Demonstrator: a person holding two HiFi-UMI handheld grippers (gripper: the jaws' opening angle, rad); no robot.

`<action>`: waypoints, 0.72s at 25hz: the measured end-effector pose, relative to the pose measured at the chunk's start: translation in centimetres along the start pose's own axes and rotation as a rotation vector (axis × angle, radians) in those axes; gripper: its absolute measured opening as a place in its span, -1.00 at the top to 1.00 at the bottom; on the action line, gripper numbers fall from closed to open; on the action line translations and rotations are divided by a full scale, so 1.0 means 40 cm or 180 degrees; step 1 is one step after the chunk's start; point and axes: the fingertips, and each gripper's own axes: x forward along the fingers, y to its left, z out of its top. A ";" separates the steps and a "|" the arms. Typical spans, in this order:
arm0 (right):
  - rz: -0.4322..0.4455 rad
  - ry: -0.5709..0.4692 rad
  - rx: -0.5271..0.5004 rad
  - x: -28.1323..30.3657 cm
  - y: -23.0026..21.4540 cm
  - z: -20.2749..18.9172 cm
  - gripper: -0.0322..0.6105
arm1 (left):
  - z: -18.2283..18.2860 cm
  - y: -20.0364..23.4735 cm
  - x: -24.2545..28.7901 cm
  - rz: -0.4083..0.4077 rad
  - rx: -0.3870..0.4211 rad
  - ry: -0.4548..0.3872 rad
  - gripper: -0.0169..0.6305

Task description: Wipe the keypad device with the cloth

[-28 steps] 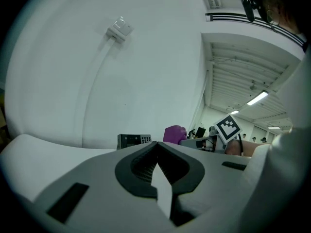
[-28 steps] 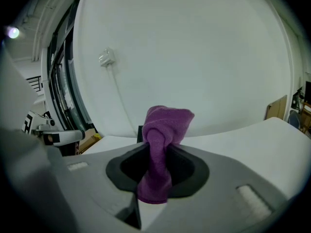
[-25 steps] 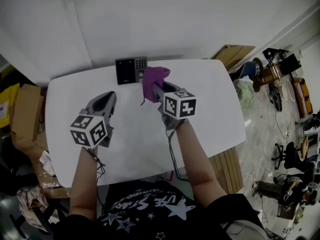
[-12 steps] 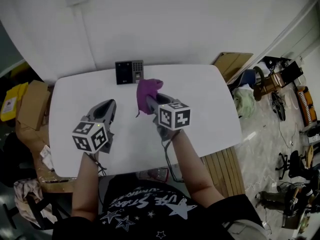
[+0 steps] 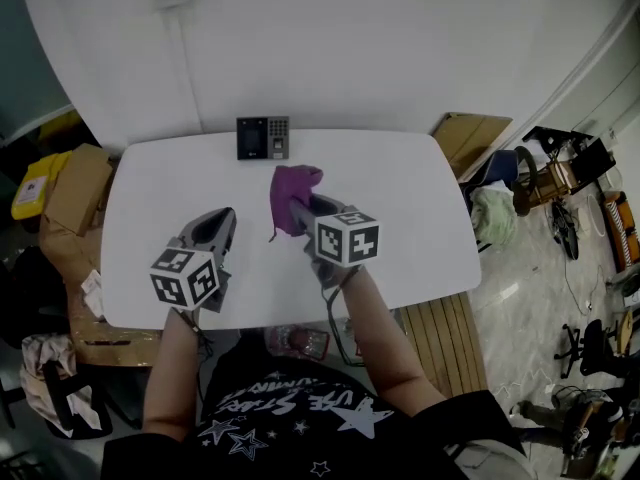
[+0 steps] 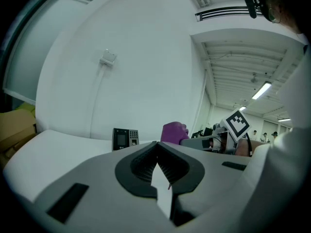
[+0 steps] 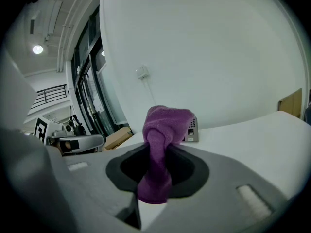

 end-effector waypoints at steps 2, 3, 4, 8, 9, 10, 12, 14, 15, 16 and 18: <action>0.0029 0.0020 -0.0023 -0.021 0.008 -0.016 0.60 | -0.015 -0.024 -0.016 0.0022 -0.0008 -0.0006 0.93; 0.0049 0.0023 -0.0035 -0.033 0.015 -0.025 0.60 | -0.024 -0.037 -0.025 0.0030 -0.0007 -0.0011 0.93; 0.0069 0.0024 -0.0046 -0.046 0.021 -0.034 0.60 | -0.032 -0.049 -0.034 0.0038 0.0001 -0.0013 0.93; 0.0133 0.0017 -0.0093 -0.096 0.038 -0.066 0.60 | -0.059 -0.091 -0.066 0.0076 0.0078 -0.0014 0.93; 0.0145 0.0008 -0.0104 -0.109 0.042 -0.071 0.60 | -0.063 -0.102 -0.076 0.0090 0.0084 -0.0030 0.93; 0.0156 -0.0002 -0.0111 -0.124 0.046 -0.077 0.60 | -0.067 -0.113 -0.086 0.0104 0.0079 -0.0049 0.93; 0.0175 -0.0013 -0.0116 -0.158 0.056 -0.094 0.60 | -0.081 -0.139 -0.107 0.0127 0.0051 -0.0083 0.93; 0.0191 -0.0002 -0.0123 -0.193 0.065 -0.116 0.60 | -0.100 -0.169 -0.127 0.0136 0.0021 -0.0097 0.93; 0.0199 0.0008 -0.0126 -0.211 0.069 -0.128 0.60 | -0.110 -0.186 -0.137 0.0137 0.0011 -0.0096 0.93; 0.0206 0.0017 -0.0125 -0.229 0.073 -0.140 0.60 | -0.120 -0.202 -0.146 0.0135 0.0005 -0.0092 0.93; 0.0211 0.0040 -0.0124 -0.264 0.078 -0.165 0.60 | -0.139 -0.235 -0.161 0.0129 -0.0010 -0.0085 0.93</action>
